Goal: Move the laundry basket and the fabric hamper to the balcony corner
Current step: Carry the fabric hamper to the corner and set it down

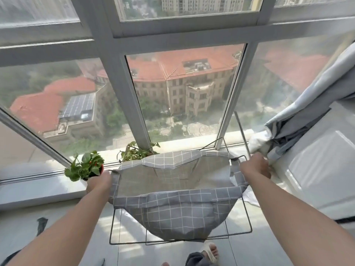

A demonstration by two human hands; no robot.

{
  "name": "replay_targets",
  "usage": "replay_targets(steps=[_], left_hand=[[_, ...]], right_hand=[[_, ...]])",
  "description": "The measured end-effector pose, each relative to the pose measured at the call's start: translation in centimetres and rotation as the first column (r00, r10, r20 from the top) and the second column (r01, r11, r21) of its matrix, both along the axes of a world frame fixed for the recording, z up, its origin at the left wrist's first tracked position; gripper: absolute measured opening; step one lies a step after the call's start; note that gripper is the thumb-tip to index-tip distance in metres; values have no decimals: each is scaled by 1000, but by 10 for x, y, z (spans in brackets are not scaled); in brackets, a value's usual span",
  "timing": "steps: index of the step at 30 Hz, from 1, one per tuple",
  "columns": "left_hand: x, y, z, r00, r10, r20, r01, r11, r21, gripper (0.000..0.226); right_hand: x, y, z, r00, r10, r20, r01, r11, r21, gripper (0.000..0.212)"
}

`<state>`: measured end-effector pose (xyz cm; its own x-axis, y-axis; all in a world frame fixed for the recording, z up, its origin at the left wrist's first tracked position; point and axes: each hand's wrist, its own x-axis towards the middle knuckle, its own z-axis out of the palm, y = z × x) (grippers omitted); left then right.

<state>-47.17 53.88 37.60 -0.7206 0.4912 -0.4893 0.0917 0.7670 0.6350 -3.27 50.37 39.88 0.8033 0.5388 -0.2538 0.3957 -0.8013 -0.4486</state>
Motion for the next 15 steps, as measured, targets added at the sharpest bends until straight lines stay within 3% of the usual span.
replay_targets(steps=[6, 10, 12, 15], left_hand=[[-84, -49, 16, 983, 186, -10, -186, 982, -35, 60], [-137, -72, 35, 949, 304, -83, -306, 952, -13, 55], [-160, -83, 41, 926, 369, -77, -370, 929, 3, 56], [-189, -101, 49, 884, 463, -66, -462, 886, 31, 52]], right_hand=[[-93, 28, 32, 934, 354, -44, -356, 934, -43, 32], [-153, 58, 57, 745, 645, -170, -660, 750, -46, 55], [-179, 71, 63, 666, 682, -302, -719, 695, -15, 63], [-211, 87, 66, 575, 655, -490, -760, 649, -25, 41]])
